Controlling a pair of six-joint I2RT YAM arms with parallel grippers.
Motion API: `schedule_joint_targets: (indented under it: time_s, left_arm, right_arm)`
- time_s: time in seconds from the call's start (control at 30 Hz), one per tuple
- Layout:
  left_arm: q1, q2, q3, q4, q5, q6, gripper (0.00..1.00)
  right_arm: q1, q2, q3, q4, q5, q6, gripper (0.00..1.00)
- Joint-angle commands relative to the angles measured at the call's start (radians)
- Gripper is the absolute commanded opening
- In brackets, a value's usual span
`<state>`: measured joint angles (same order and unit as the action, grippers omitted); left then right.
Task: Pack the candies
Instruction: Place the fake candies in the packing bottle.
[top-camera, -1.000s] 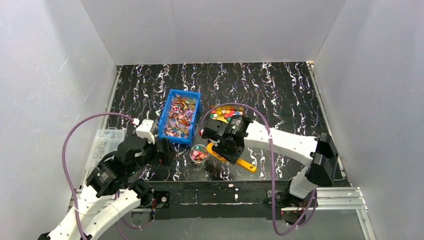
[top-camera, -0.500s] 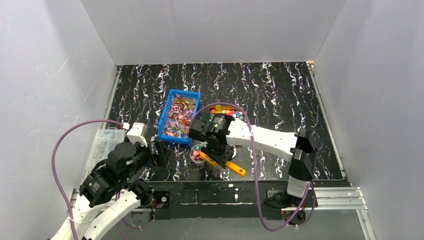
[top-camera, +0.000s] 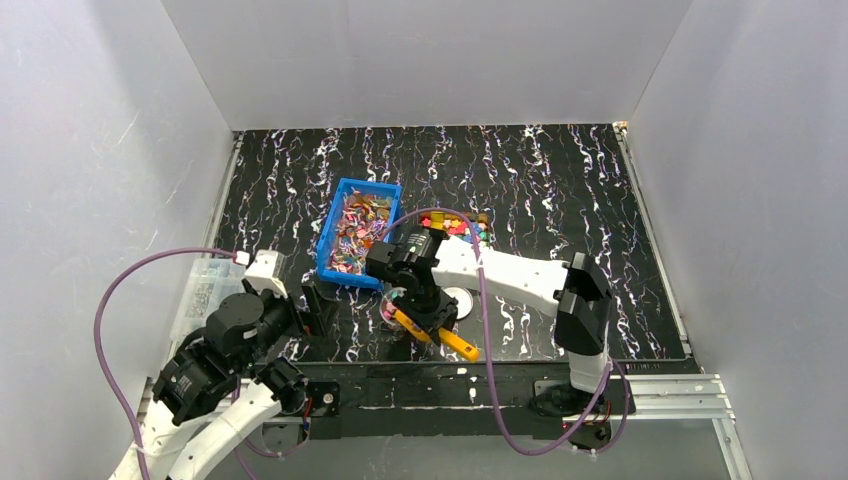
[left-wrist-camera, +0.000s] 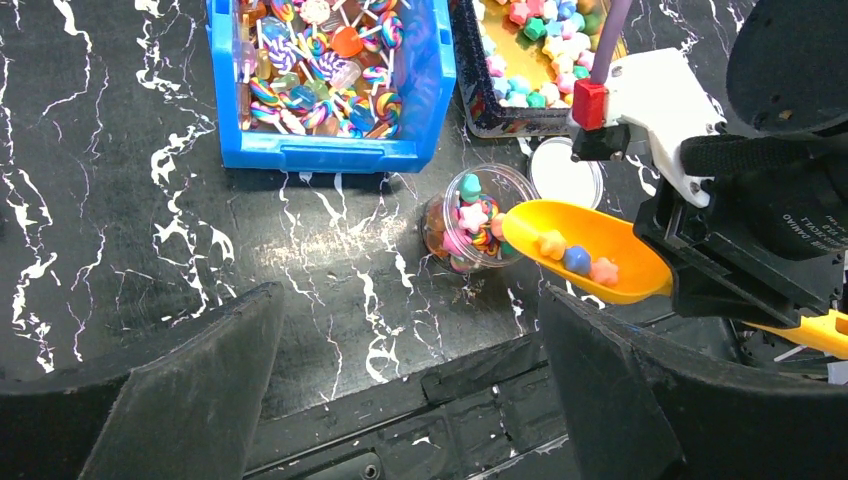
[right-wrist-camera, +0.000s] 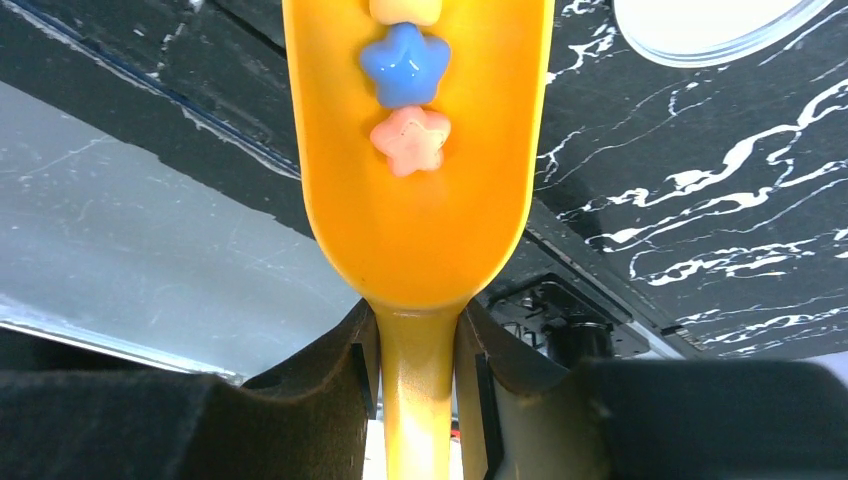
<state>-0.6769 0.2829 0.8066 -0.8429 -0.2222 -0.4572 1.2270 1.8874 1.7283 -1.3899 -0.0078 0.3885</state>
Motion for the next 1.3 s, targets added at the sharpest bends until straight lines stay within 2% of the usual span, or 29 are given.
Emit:
schedule_joint_targets:
  time_s: [0.0,0.3,1.0,1.27]
  left_arm:
    - [0.003,-0.018,-0.01,-0.009,-0.022,-0.005,0.98]
    - [0.002,-0.053,-0.015,-0.007,-0.023,-0.005,0.98]
    - [0.002,-0.098,-0.018,-0.006,-0.031,-0.008,0.98]
    - [0.001,-0.102,-0.019,-0.006,-0.032,-0.009,0.98]
  right_arm:
    - [0.007,0.012,0.059,-0.031,-0.074,0.05,0.01]
    - [-0.013,0.033,0.053,-0.029,-0.155,0.082,0.01]
    - [-0.164,0.035,0.04,0.035,-0.358,0.102,0.01]
    - [-0.194,0.069,0.093,-0.011,-0.405,0.108,0.01]
